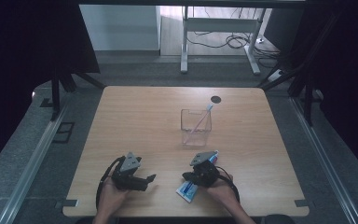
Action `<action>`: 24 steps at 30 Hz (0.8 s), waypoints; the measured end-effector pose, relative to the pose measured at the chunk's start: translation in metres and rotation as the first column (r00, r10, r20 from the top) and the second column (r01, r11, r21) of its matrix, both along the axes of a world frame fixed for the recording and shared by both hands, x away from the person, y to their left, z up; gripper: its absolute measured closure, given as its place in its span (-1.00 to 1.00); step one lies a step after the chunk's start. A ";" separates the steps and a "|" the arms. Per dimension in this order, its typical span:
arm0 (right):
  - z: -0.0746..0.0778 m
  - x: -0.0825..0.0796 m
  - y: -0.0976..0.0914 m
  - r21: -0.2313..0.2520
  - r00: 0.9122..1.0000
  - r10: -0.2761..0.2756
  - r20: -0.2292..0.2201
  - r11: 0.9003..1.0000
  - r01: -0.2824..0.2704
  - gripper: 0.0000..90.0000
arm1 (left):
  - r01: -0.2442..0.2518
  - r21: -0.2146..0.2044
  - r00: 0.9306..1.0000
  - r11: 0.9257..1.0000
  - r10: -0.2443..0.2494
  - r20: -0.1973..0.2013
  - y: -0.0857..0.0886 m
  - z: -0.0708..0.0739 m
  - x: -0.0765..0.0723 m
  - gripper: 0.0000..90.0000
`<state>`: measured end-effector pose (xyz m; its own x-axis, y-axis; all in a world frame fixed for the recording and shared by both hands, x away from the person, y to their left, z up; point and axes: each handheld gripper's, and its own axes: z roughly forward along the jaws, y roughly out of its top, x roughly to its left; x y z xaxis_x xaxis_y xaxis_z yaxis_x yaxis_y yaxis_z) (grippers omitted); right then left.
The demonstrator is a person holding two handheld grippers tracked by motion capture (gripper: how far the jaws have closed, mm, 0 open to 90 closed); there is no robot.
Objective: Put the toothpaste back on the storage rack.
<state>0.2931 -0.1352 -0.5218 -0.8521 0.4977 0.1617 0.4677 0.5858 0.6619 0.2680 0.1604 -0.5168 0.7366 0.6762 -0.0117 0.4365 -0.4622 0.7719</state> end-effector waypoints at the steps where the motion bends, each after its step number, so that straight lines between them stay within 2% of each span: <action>1: 0.000 0.000 -0.001 -0.001 1.000 0.001 0.000 1.000 -0.001 0.98 | -0.003 0.000 1.000 1.000 0.003 -0.004 0.000 0.000 0.000 -0.71; 6: 0.003 -0.005 -0.006 -0.013 1.000 0.002 0.006 1.000 -0.002 0.91 | -0.002 0.000 1.000 1.000 0.002 -0.006 -0.001 0.000 0.000 -0.71; 24: 0.007 -0.017 -0.036 -0.035 0.999 -0.029 -0.023 0.999 0.029 0.94 | -0.001 0.006 1.000 1.000 0.001 -0.009 -0.003 -0.001 0.000 -0.71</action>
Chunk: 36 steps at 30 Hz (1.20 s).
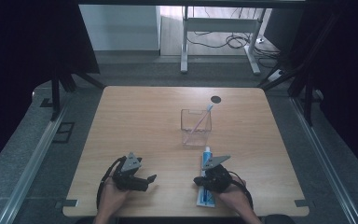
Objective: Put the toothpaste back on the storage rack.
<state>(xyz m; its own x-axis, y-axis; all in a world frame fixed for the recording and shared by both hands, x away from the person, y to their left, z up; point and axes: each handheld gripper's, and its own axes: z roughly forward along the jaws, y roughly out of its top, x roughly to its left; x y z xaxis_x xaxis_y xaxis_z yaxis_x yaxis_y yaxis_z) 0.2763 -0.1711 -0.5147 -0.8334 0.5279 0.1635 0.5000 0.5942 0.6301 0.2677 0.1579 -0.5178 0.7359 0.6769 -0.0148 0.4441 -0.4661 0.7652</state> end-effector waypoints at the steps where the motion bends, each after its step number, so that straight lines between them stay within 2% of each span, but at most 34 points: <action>1: 0.000 -0.001 -0.002 -0.002 1.000 -0.002 0.000 1.000 0.002 0.94 | -0.001 -0.002 1.000 1.000 0.001 0.000 0.000 0.000 0.000 -0.71; 13: 0.001 -0.004 -0.031 -0.001 0.999 -0.041 -0.003 0.999 0.041 0.91 | -0.001 -0.009 1.000 1.000 0.001 0.000 0.000 0.000 0.000 -0.71; 23: 0.001 0.000 -0.056 -0.024 0.997 -0.081 0.007 0.996 0.081 0.89 | -0.001 -0.010 1.000 1.000 0.001 -0.002 0.000 0.000 0.000 -0.71; 36: 0.001 0.002 -0.074 -0.049 0.996 -0.087 -0.009 0.995 0.087 0.82 | 0.004 -0.009 1.000 1.000 -0.005 -0.001 0.000 0.000 0.000 -0.71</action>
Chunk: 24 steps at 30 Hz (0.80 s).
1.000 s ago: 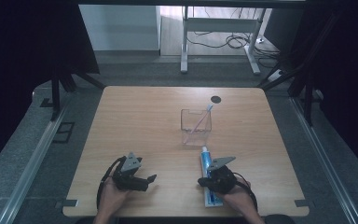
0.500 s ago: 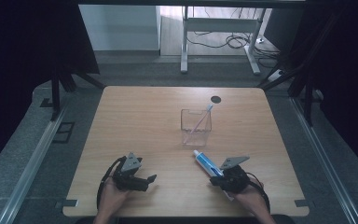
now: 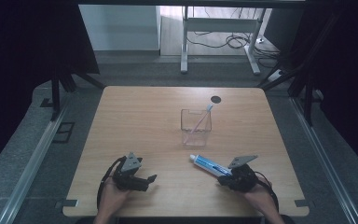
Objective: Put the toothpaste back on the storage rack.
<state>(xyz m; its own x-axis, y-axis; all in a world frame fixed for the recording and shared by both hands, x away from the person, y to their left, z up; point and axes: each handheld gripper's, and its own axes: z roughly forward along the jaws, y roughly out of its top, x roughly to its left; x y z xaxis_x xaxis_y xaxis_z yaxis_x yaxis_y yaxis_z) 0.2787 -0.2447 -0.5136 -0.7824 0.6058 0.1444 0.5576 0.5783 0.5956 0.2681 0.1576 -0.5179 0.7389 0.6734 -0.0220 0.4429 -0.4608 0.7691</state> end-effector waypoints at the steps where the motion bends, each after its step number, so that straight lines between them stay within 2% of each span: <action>1: 0.001 0.000 0.000 0.002 1.000 0.005 0.002 1.000 -0.005 0.82 | 0.000 -0.001 1.000 1.000 0.000 0.000 0.000 0.000 0.000 -0.71; 6: 0.012 0.000 0.001 0.002 1.000 0.020 0.013 1.000 -0.020 0.72 | 0.000 -0.001 1.000 1.000 0.000 -0.001 0.000 0.000 0.000 -0.71; 16: 0.028 0.012 0.002 -0.057 1.000 0.022 0.020 0.998 -0.020 0.37 | 0.002 0.002 1.000 1.000 -0.002 -0.005 -0.001 0.000 0.000 -0.71; 24: 0.032 0.026 0.006 -0.097 1.000 0.018 0.015 0.995 -0.016 0.30 | 0.003 0.002 1.000 1.000 -0.003 -0.005 0.000 -0.001 0.000 -0.70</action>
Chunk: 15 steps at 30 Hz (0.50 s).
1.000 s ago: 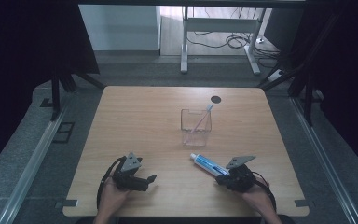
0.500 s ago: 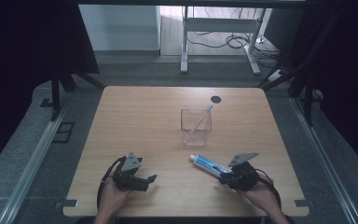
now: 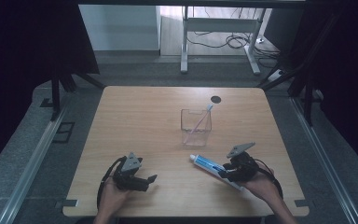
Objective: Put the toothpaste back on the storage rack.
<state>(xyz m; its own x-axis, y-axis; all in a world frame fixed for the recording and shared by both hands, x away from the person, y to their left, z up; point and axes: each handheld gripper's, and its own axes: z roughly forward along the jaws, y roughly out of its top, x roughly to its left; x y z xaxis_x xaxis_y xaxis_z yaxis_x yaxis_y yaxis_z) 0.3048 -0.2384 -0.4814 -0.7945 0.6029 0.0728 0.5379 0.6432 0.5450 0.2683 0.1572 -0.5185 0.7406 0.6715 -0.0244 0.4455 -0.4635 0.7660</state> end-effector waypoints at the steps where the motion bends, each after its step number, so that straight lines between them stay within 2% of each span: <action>1: 0.000 0.001 0.001 -0.003 1.000 0.005 -0.002 1.000 -0.005 0.29 | -0.001 -0.002 1.000 1.000 0.001 0.000 0.000 0.000 0.000 -0.71; 9: -0.002 0.007 0.010 -0.031 1.000 0.028 0.001 0.999 -0.028 0.25 | -0.001 0.001 1.000 1.000 0.001 -0.004 -0.001 -0.001 0.000 -0.70; 11: -0.002 0.006 0.011 -0.028 0.999 0.034 0.004 0.999 -0.034 0.36 | 0.002 0.005 1.000 1.000 -0.002 -0.004 -0.001 -0.001 0.000 -0.70; 15: -0.004 -0.003 0.015 0.001 0.997 0.073 0.000 0.997 -0.073 0.70 | 0.004 0.006 1.000 1.000 -0.004 -0.003 -0.001 -0.001 0.000 -0.70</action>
